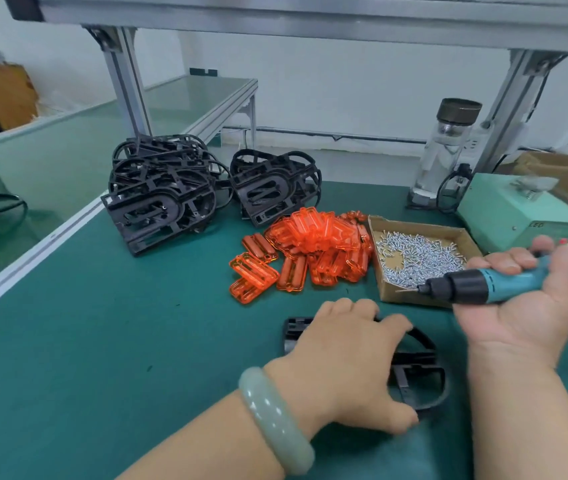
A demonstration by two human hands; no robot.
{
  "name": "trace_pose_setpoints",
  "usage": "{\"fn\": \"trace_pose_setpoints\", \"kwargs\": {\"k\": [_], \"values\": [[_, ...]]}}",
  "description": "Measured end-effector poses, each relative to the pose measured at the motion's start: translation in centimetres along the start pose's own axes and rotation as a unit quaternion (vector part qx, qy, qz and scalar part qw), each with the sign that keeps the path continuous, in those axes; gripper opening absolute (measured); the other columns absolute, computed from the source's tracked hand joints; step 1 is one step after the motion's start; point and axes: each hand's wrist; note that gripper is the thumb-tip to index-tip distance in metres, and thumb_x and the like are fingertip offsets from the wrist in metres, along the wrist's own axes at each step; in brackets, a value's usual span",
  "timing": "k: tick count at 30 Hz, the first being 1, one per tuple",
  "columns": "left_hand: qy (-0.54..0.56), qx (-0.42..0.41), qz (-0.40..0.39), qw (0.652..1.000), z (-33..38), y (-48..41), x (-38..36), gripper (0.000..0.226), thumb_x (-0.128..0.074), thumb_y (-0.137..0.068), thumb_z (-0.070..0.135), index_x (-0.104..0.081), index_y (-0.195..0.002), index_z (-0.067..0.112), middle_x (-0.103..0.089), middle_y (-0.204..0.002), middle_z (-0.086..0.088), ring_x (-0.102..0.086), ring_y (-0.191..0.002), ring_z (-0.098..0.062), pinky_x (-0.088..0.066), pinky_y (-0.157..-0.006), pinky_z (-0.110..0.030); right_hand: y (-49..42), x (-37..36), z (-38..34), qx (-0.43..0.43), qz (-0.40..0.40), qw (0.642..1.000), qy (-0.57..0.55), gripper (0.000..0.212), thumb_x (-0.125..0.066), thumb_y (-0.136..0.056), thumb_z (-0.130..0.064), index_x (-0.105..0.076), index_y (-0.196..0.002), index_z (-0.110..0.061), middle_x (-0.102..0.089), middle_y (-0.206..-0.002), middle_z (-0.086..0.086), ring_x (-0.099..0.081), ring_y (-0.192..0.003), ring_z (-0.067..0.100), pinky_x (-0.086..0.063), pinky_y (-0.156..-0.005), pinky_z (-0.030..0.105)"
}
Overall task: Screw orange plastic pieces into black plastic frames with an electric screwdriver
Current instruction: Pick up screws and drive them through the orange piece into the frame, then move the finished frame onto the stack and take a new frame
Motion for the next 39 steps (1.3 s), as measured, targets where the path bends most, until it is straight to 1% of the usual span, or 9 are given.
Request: {"fn": "trace_pose_setpoints", "kwargs": {"k": [6, 13, 18, 23, 27, 29, 31, 34, 39], "values": [[-0.038, 0.06, 0.001, 0.997, -7.1, 5.3, 3.6, 0.087, -0.056, -0.057, 0.063, -0.029, -0.136, 0.042, -0.039, -0.135, 0.017, -0.041, -0.12, -0.016, -0.029, -0.107, -0.034, -1.1, 0.0, 0.2, 0.01, -0.01, 0.997, -0.073, 0.016, -0.058, -0.078, -0.039, -0.049, -0.083, -0.026, -0.043, -0.058, -0.012, -0.041, -0.05, 0.001, -0.038, -0.055, 0.015], [-0.076, 0.225, -0.077, 0.968, -15.5, 9.9, 7.8, 0.092, -0.051, -0.051, 0.049, -0.026, -0.139, 0.044, -0.033, -0.14, 0.02, -0.035, -0.129, -0.006, -0.024, -0.109, -0.037, -1.3, 0.2, 1.8, -0.032, -0.005, 0.997, -0.068, 0.018, -0.05, -0.097, -0.035, -0.051, -0.083, -0.025, -0.044, -0.059, -0.012, -0.042, -0.048, 0.001, -0.041, -0.055, 0.016], [-0.043, 0.289, -0.159, 0.943, -18.8, 12.1, 9.0, 0.088, -0.051, -0.049, 0.035, -0.018, -0.126, 0.06, -0.021, -0.143, 0.025, -0.039, -0.118, -0.003, -0.021, -0.107, -0.043, -1.2, 0.3, 2.4, -0.045, -0.002, 0.997, -0.059, 0.017, -0.05, -0.098, -0.035, -0.051, -0.084, -0.025, -0.044, -0.059, -0.012, -0.042, -0.049, 0.001, -0.04, -0.056, 0.017], [-0.045, 0.287, -0.193, 0.937, -20.1, 12.4, 8.8, 0.093, -0.055, -0.06, 0.021, -0.015, -0.134, 0.06, -0.008, -0.15, 0.026, -0.002, -0.144, -0.008, -0.004, -0.113, -0.054, -1.1, 0.5, 2.7, -0.042, -0.007, 0.998, -0.047, 0.015, -0.051, -0.096, -0.036, -0.051, -0.086, -0.025, -0.044, -0.06, -0.013, -0.043, -0.05, 0.001, -0.04, -0.056, 0.017], [0.009, 0.268, -0.198, 0.943, -20.4, 12.7, 8.8, 0.09, -0.056, -0.069, 0.01, -0.012, -0.124, 0.065, -0.002, -0.154, 0.022, -0.022, -0.138, -0.007, -0.035, -0.107, -0.031, -1.0, 0.6, 2.9, -0.035, -0.013, 0.999, -0.04, 0.016, -0.05, -0.097, -0.036, -0.051, -0.085, -0.025, -0.043, -0.062, -0.012, -0.042, -0.051, 0.001, -0.04, -0.057, 0.017], [0.011, 0.262, -0.195, 0.945, -20.5, 12.9, 8.7, 0.09, -0.057, -0.071, 0.01, -0.012, -0.13, 0.061, 0.004, -0.154, 0.02, -0.017, -0.141, -0.009, -0.035, -0.106, -0.027, -1.0, 0.6, 2.9, -0.031, -0.017, 0.999, -0.036, 0.016, -0.05, -0.097, -0.036, -0.051, -0.085, -0.025, -0.043, -0.062, -0.012, -0.042, -0.051, 0.001, -0.041, -0.058, 0.017], [0.013, 0.262, -0.171, 0.95, -20.8, 12.8, 8.7, 0.09, -0.06, -0.074, 0.013, -0.013, -0.139, 0.054, 0.006, -0.154, 0.02, -0.013, -0.143, -0.009, -0.026, -0.109, -0.023, -1.0, 0.7, 3.0, -0.029, -0.025, 0.999, -0.034, 0.016, -0.05, -0.097, -0.036, -0.051, -0.085, -0.025, -0.044, -0.062, -0.013, -0.042, -0.051, 0.001, -0.041, -0.058, 0.016], [0.038, 0.266, -0.062, 0.961, -21.3, 11.4, 9.1, 0.078, -0.065, -0.079, 0.013, -0.03, -0.142, 0.04, -0.011, -0.153, 0.018, -0.034, -0.135, -0.009, -0.026, -0.097, -0.013, -1.0, 0.6, 3.1, -0.031, -0.028, 0.999, -0.034, 0.015, -0.051, -0.095, -0.037, -0.051, -0.085, -0.026, -0.044, -0.061, -0.013, -0.042, -0.051, 0.0, -0.04, -0.058, 0.015], [-0.01, 0.312, 0.12, 0.942, -22.6, 6.2, 8.6, 0.071, -0.071, -0.081, 0.022, -0.037, -0.143, 0.016, -0.04, -0.147, -0.004, -0.041, -0.132, -0.022, -0.029, -0.108, -0.03, -0.9, 0.5, 3.2, -0.036, -0.028, 0.999, -0.023, 0.012, -0.053, -0.092, -0.037, -0.051, -0.087, -0.027, -0.044, -0.061, -0.013, -0.042, -0.05, 0.0, -0.042, -0.057, 0.016]]}}
Point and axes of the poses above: each hand's wrist, its own y-axis away from the middle knuckle, its own x-axis out of the back of the hand, z = x × y
